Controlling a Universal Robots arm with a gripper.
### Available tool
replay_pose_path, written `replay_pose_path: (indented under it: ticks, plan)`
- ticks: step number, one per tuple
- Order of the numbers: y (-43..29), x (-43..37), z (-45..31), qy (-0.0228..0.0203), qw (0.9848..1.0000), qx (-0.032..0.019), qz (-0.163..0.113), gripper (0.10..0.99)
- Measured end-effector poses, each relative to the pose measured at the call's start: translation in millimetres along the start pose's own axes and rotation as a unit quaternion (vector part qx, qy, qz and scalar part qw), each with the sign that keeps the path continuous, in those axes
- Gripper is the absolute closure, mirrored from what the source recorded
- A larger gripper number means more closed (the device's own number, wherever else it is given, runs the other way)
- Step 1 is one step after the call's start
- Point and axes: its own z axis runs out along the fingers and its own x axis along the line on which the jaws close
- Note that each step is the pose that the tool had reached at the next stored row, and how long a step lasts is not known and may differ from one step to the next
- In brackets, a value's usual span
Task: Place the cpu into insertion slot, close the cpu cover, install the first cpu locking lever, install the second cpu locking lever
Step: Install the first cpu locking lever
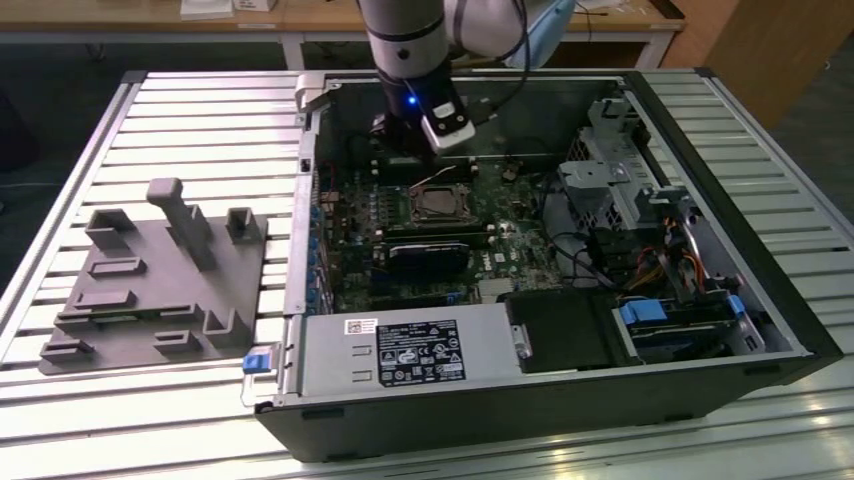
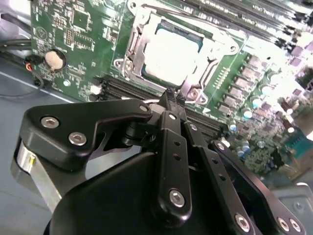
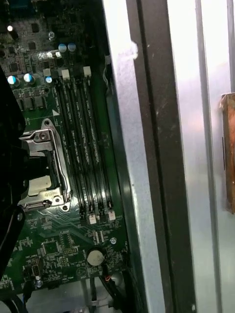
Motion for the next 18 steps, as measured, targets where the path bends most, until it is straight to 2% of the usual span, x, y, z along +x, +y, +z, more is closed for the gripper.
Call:
replay_pose_path:
  ticks: [2, 7, 14, 18]
  plan:
    - [0.2, -1.1, 2.0, -0.0009, 1.0, 0.0014, 0.0, 0.98]
    - [2.5, -5.9, 8.3, -0.001, 1.0, 0.0011, 0.0, 0.98]
    - [3.2, -8.6, 10.5, 0.0005, 1.0, -0.0064, 0.001, 0.98]
    - [3.3, -9.5, 10.7, 0.0005, 1.0, -0.0066, 0.001, 0.98]
